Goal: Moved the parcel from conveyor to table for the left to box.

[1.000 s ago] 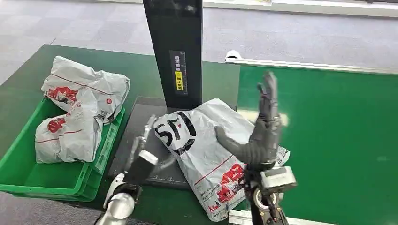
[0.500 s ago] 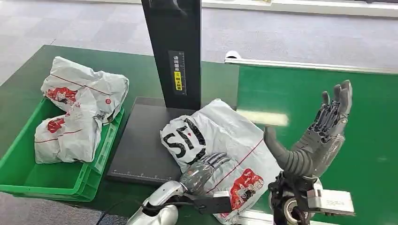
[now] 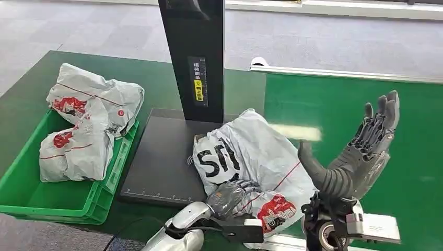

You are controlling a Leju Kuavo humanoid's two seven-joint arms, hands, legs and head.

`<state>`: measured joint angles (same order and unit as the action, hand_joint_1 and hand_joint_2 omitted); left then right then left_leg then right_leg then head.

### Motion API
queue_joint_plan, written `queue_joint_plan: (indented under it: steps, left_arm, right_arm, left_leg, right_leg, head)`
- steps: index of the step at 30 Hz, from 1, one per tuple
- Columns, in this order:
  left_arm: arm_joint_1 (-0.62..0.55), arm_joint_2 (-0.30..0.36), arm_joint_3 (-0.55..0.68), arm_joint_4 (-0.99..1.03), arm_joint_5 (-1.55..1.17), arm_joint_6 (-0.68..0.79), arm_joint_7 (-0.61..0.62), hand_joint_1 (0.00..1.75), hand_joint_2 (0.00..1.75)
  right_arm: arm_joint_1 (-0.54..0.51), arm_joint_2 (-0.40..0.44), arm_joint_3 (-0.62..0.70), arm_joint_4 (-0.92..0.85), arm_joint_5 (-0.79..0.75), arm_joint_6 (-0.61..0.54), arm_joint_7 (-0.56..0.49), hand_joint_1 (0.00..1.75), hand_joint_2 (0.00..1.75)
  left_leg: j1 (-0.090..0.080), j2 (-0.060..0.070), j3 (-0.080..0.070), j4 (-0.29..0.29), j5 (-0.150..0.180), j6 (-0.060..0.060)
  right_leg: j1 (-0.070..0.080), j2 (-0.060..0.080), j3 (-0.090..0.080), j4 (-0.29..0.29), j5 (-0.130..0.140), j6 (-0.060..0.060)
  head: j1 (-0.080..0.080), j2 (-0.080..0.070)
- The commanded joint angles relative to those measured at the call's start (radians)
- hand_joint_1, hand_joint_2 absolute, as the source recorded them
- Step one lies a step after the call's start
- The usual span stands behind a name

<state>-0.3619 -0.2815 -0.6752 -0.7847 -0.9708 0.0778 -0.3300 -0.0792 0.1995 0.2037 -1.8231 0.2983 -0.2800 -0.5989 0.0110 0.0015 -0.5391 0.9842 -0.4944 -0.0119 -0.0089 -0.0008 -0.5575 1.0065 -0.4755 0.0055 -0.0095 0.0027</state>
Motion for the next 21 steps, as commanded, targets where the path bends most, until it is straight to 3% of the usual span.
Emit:
queue_joint_plan:
  steps: [1, 2, 3, 8, 9, 12, 15, 16, 21]
  left_arm:
    - [0.009, 0.02, 0.089, -0.003, 0.186, -0.115, -0.132, 1.48, 1.75]
    - [0.017, 0.033, 0.1, -0.038, 0.264, -0.217, -0.173, 1.45, 1.75]
    - [0.018, 0.04, 0.098, -0.053, 0.314, -0.295, -0.2, 1.29, 1.75]
    - [0.058, 0.123, 0.035, -0.274, 0.566, -0.639, -0.352, 1.66, 1.75]
    - [0.068, 0.13, 0.042, -0.324, 0.606, -0.663, -0.361, 1.75, 1.75]
    - [0.082, 0.136, 0.079, -0.422, 0.684, -0.679, -0.346, 1.75, 1.75]
    - [0.109, 0.107, 0.266, -0.573, 0.929, -0.632, -0.274, 1.75, 1.75]
    - [0.109, 0.128, 0.305, -0.635, 0.975, -0.619, -0.23, 1.75, 1.75]
    - [0.119, 0.129, 0.313, -0.643, 0.987, -0.627, -0.214, 1.75, 1.75]
  right_arm:
    - [-0.014, 0.006, -0.036, 0.038, -0.01, 0.005, -0.002, 0.0, 1.75]
    - [-0.025, 0.008, -0.036, 0.05, -0.014, 0.01, -0.002, 0.0, 1.75]
    - [-0.031, 0.008, -0.035, 0.057, -0.016, 0.01, -0.003, 0.0, 1.75]
    - [-0.054, 0.009, -0.038, 0.081, -0.029, -0.001, -0.002, 0.0, 1.75]
    - [-0.052, 0.008, -0.038, 0.08, -0.031, -0.003, -0.002, 0.0, 1.75]
    - [-0.044, 0.007, -0.041, 0.072, -0.033, -0.011, -0.005, 0.0, 1.75]
    - [-0.033, 0.004, -0.047, 0.061, -0.035, -0.026, -0.008, 0.0, 1.75]
    - [-0.028, 0.001, -0.048, 0.058, -0.037, -0.026, -0.01, 0.0, 1.75]
    - [-0.028, 0.002, -0.049, 0.058, -0.039, -0.026, -0.012, 0.0, 1.75]
  left_leg:
    - [0.0, 0.001, 0.001, -0.001, 0.0, 0.0]
    - [0.0, 0.002, 0.0, -0.002, 0.001, 0.001]
    - [0.0, 0.002, 0.0, -0.002, 0.001, 0.001]
    - [0.0, 0.005, 0.001, -0.003, 0.001, 0.0]
    - [0.0, 0.004, 0.001, -0.001, 0.0, 0.0]
    - [0.0, 0.003, -0.001, -0.002, 0.001, 0.0]
    - [0.0, 0.002, -0.002, -0.001, 0.001, 0.0]
    - [0.0, 0.003, -0.002, 0.0, 0.0, 0.0]
    - [0.0, 0.002, 0.0, -0.002, 0.001, 0.0]
  right_leg:
    - [0.0, 0.001, 0.001, -0.001, 0.001, 0.0]
    - [0.0, 0.002, 0.0, -0.002, 0.002, 0.0]
    - [0.0, 0.002, 0.0, -0.002, 0.002, 0.0]
    - [0.0, 0.004, 0.0, -0.002, 0.002, 0.0]
    - [0.0, 0.004, 0.0, -0.001, 0.001, 0.0]
    - [0.0, 0.003, -0.001, -0.001, 0.001, -0.001]
    - [0.0, 0.002, -0.002, 0.0, 0.001, 0.0]
    - [0.001, 0.003, -0.003, 0.0, 0.001, 0.0]
    - [0.0, 0.002, -0.001, -0.001, 0.002, -0.001]
  head:
    - [0.0, 0.0]
    - [0.0, 0.0]
    - [0.001, 0.0]
    - [0.001, 0.0]
    - [0.0, 0.0]
    - [0.0, 0.0]
    - [0.0, 0.0]
    - [0.0, 0.0]
    - [0.0, 0.0]
